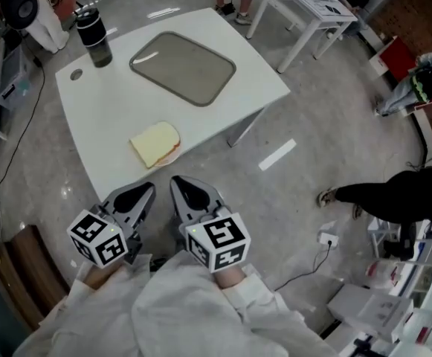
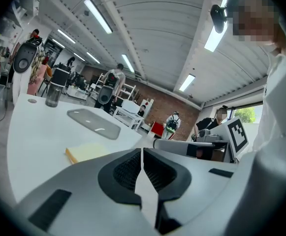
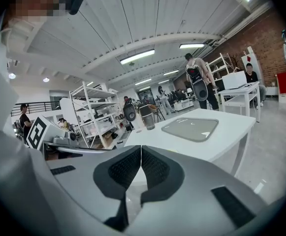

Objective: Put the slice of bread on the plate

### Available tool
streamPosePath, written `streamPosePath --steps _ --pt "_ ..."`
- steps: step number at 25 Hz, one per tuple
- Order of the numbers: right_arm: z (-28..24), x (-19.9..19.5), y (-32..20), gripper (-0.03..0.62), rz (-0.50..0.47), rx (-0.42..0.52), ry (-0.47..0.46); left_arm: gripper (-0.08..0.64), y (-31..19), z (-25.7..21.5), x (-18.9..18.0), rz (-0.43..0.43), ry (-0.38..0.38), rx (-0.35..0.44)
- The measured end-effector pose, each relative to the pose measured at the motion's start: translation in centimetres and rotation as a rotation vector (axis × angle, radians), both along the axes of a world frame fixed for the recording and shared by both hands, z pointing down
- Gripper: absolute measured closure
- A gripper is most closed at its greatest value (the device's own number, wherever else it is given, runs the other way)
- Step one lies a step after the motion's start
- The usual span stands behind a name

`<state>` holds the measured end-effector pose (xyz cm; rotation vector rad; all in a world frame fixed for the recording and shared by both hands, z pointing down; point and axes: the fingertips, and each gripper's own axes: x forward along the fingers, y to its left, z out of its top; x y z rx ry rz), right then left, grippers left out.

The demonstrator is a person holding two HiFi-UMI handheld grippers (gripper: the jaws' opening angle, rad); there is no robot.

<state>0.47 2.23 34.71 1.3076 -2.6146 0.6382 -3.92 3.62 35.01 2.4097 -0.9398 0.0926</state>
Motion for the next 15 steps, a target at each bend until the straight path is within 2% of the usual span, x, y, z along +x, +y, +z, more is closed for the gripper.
streamPosePath --steps 7,15 --pt "1.0 0.4 -4.9 0.577 -0.076 -0.014 0.009 0.538 -4.8 1.4 -0.2 -0.092 0.004 -0.033" --pt "1.7 0.8 -7.7 0.577 -0.127 -0.019 0.007 0.538 -7.3 2.0 0.5 -0.136 -0.008 -0.021"
